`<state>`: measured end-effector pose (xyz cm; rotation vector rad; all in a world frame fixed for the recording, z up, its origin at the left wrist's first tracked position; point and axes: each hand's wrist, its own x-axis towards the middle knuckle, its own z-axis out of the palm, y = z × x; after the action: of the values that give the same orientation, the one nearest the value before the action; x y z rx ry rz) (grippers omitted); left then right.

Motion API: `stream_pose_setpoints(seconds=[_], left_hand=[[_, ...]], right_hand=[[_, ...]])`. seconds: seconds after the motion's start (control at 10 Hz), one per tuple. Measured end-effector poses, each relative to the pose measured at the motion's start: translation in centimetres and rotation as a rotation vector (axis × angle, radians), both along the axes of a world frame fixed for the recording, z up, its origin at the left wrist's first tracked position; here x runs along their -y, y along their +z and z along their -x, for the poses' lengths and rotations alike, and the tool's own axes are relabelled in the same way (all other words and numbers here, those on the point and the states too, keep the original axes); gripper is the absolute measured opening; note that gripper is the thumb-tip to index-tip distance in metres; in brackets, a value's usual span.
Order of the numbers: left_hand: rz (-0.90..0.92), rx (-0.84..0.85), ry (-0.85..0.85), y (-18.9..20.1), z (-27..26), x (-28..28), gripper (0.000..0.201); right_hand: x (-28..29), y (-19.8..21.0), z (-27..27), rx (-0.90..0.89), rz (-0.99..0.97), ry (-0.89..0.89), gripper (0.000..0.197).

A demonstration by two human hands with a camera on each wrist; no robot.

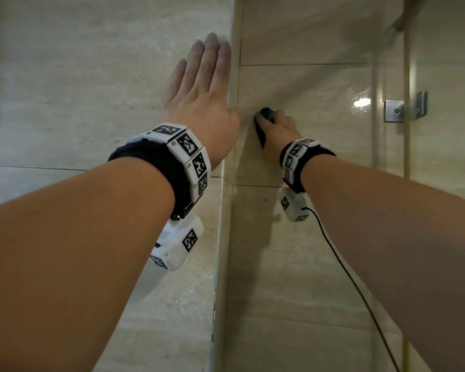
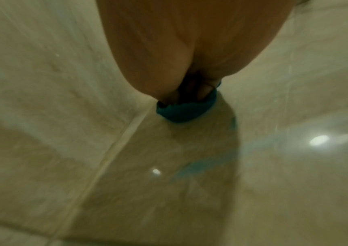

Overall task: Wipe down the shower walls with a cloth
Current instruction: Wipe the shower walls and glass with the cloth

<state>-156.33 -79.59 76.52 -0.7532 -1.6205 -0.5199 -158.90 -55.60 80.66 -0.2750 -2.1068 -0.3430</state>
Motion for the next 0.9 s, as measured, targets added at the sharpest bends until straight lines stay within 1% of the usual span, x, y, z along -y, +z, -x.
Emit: stream_pose_setpoints(seconds=[0.1,0.2,0.3,0.4,0.5,0.6,0.7,0.8,0.9], left_hand=[[0.003,-0.008,-0.005,0.0,0.1,0.1,0.083],[0.008,-0.012,-0.008,0.0,0.2,0.1,0.083],[-0.001,-0.008,-0.014,0.0,0.2,0.1,0.083],[-0.005,0.0,-0.021,-0.1,0.0,0.0,0.083],[-0.009,-0.003,-0.021,-0.1,0.0,-0.1,0.084],[-0.008,-0.002,-0.01,-0.1,0.0,-0.1,0.084],[-0.002,-0.005,0.002,0.0,0.0,0.0,0.083],[-0.004,-0.011,0.0,0.0,0.2,0.0,0.082],[0.002,-0.011,-0.001,0.0,0.2,0.1,0.082]], right_hand=[[-1.4,2.0,-1.9,-0.046,0.056,-0.041,0.068],[-4.4,3.3,-4.5,-0.18,0.173,-0.075,0.067],[-8.0,3.0,-7.6,-0.274,0.291,-0.087,0.064],[-10.4,2.7,-10.3,-0.324,0.33,-0.16,0.063],[-10.3,3.1,-10.5,-0.349,0.351,-0.229,0.061],[-9.2,3.3,-8.6,-0.328,0.337,-0.177,0.063],[-6.8,3.2,-5.3,-0.239,0.202,-0.046,0.06],[-3.3,3.0,-2.3,-0.105,0.058,-0.002,0.061],[-1.9,2.9,-1.6,-0.059,0.039,-0.037,0.069]])
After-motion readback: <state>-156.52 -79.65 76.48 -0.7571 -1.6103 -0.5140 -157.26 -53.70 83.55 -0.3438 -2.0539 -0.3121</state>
